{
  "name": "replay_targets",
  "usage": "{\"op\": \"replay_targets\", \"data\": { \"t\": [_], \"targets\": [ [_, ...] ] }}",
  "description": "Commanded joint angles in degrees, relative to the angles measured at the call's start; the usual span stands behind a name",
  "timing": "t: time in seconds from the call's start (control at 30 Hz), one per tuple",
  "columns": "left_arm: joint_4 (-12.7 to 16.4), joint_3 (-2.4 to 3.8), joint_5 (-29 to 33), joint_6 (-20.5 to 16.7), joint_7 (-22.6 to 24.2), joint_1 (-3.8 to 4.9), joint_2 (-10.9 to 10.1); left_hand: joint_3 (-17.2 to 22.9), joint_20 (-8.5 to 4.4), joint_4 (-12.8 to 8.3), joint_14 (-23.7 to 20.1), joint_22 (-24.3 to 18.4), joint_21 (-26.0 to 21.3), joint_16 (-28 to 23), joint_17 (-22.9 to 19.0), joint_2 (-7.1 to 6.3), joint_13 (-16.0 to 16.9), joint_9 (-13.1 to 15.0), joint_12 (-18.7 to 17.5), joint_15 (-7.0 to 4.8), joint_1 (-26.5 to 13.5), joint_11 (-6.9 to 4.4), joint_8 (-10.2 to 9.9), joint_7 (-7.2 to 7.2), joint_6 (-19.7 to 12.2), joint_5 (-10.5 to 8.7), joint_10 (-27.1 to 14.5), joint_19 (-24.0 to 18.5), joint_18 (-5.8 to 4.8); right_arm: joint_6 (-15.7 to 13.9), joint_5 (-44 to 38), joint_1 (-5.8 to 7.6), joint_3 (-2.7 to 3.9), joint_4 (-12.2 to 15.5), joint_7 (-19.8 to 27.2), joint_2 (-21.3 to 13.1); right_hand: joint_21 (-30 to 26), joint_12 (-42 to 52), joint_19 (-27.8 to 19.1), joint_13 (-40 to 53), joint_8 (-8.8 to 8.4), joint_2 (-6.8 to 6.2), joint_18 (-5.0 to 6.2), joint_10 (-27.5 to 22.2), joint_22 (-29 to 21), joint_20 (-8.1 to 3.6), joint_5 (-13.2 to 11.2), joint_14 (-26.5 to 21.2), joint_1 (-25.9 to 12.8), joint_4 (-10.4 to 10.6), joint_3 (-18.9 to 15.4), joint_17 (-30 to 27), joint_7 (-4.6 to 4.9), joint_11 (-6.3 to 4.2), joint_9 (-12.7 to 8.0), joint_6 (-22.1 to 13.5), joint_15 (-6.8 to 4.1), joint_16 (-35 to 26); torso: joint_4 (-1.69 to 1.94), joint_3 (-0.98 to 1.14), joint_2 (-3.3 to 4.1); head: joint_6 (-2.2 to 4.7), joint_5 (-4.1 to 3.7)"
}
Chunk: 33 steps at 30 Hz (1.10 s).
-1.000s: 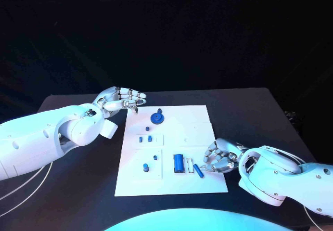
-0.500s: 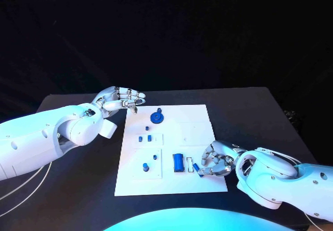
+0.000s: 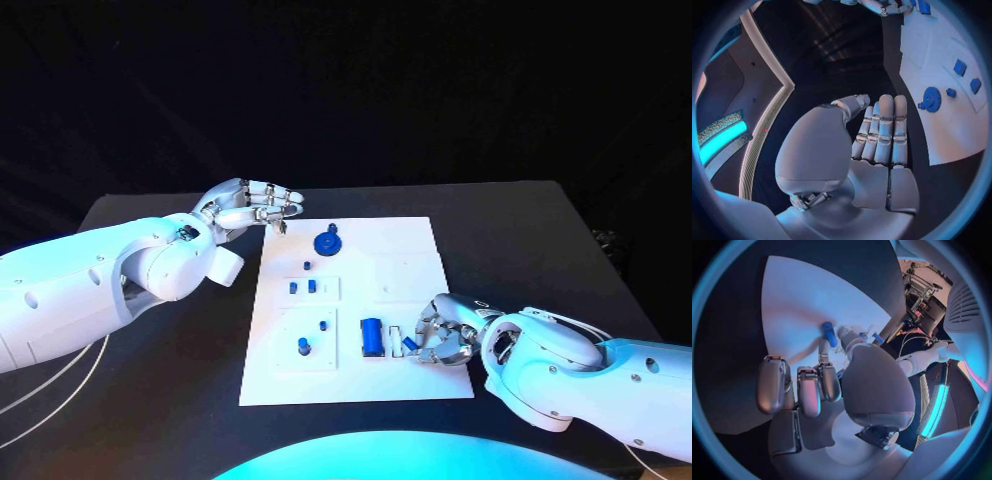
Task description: Assemble the parts on the task board
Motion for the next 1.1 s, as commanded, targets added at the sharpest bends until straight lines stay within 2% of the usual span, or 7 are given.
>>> {"op": "replay_targets", "data": {
  "t": [0.03,0.43,0.53,0.7,0.97,1.03,1.1],
  "targets": [
    [0.14,0.03,-0.07,0.73,0.27,0.04,0.03,0.4,-0.04,-0.05,-0.35,0.06,0.21,0.1,-0.07,0.6,-0.02,0.09,0.28,-0.2,0.16,0.04,0.2,0.51,-0.33,0.4,-0.49,0.26,0.93,1.51,-1.01,-0.35,-0.17,-0.52,-0.06,0.33,0.39,0.24,1.73,9.7,-0.25,0.44,-0.68,1.62,11.33,-0.09,0.05,5.53,0.3,0.03,-0.25,12.6,-0.05,-0.54,-0.15,0.31,-0.22,-0.03,-0.03,0.03,0.02,-0.07,0.05],
    [0.2,0.03,-0.07,0.75,0.21,0.04,-0.03,0.45,-0.05,-0.06,-0.35,0.08,0.24,0.09,-0.08,0.64,-0.03,0.09,0.3,-0.21,0.19,0.04,0.21,0.51,-0.34,0.41,-0.5,0.25,0.93,4.37,-3.96,-0.64,-0.17,-0.93,-0.87,0.9,0.53,0.13,1.78,9.62,0.18,0.75,-0.72,1.61,11.37,-0.5,0.07,5.55,3.68,-0.97,0.89,12.72,-0.53,-1.01,-0.13,0.87,-0.64,0.01,-0.08,0.01,-0.05,-0.14,0.12],
    [0.23,0.03,-0.08,0.75,0.19,0.04,-0.06,0.51,-0.06,-0.07,-0.35,0.1,0.27,0.08,-0.09,0.68,-0.04,0.09,0.32,-0.21,0.22,0.04,0.22,0.52,-0.34,0.42,-0.52,0.25,0.93,5.74,-5.52,-0.66,-0.17,-1.05,-1.34,0.93,0.49,0.08,1.77,9.59,0.12,0.82,-0.71,1.58,11.36,-0.55,0.16,5.56,4.45,-1.21,1.45,12.74,-0.55,-1.03,-0.23,0.82,-0.67,0.02,-0.03,0.01,-0.04,-0.18,0.1],
    [0.27,0.03,-0.59,0.8,0.03,0.04,-0.1,0.51,-0.06,-0.07,-0.35,0.1,0.27,0.08,-0.09,0.68,-0.04,0.09,0.32,-0.21,0.22,0.04,0.22,0.52,-0.34,0.42,-0.52,0.25,0.93,9.65,-8.91,-0.67,-0.17,-1.26,-2.19,0.99,-0.32,-0.61,1.54,9.27,-0.19,0.14,-0.6,1.2,11.18,-0.52,0.14,5.47,5.36,-1.59,2.05,12.36,-0.28,-0.84,-0.47,0.32,-0.56,-0.16,-0.07,0.0,-0.01,-0.22,0.16],
    [0.34,0.03,-1.08,0.96,-0.1,0.04,-0.12,0.51,-0.06,-0.07,-0.35,0.1,0.27,0.08,-0.09,0.68,-0.04,0.09,0.32,-0.21,0.22,0.04,0.22,0.52,-0.34,0.42,-0.52,0.25,0.93,11.86,-11.69,-0.67,-0.16,-1.43,-3.09,0.91,-0.78,-1.06,1.39,9.06,-0.44,-0.06,-0.54,0.93,11.08,-0.42,0.16,5.42,6.12,-1.94,2.79,12.18,-0.03,-0.64,-0.68,-0.03,-0.4,-0.25,-0.07,0.02,-0.03,-0.23,0.01],
    [0.35,0.03,-1.11,0.98,-0.1,0.04,-0.13,0.58,-0.07,-0.11,-0.37,0.14,0.32,0.06,-0.11,0.7,-0.05,0.08,0.35,-0.22,0.27,0.04,0.23,0.52,-0.36,0.42,-0.55,0.23,0.92,12.0,-11.94,-0.67,-0.16,-1.48,-3.28,0.83,-0.85,-0.96,1.37,9.11,-0.48,0.22,-0.53,0.96,11.06,-0.38,0.18,5.41,6.18,-1.87,3.17,12.12,0.01,-0.59,-0.75,-0.01,-0.36,-0.27,-0.09,0.02,-0.03,-0.22,0.03],
    [0.35,0.03,-1.13,1.0,-0.11,0.04,-0.13,0.58,-0.07,-0.11,-0.37,0.14,0.32,0.06,-0.11,0.7,-0.05,0.08,0.35,-0.22,0.27,0.04,0.23,0.52,-0.36,0.42,-0.55,0.23,0.92,11.99,-12.03,-0.67,-0.16,-1.49,-3.41,0.77,-0.64,-0.86,1.43,9.15,-0.54,1.14,-0.55,0.98,11.12,-0.38,0.27,5.42,7.52,-2.53,5.2,12.2,-0.09,-0.69,-0.96,0.21,-0.43,-0.25,-0.1,0.03,-0.04,-0.21,0.03]
  ]
}}
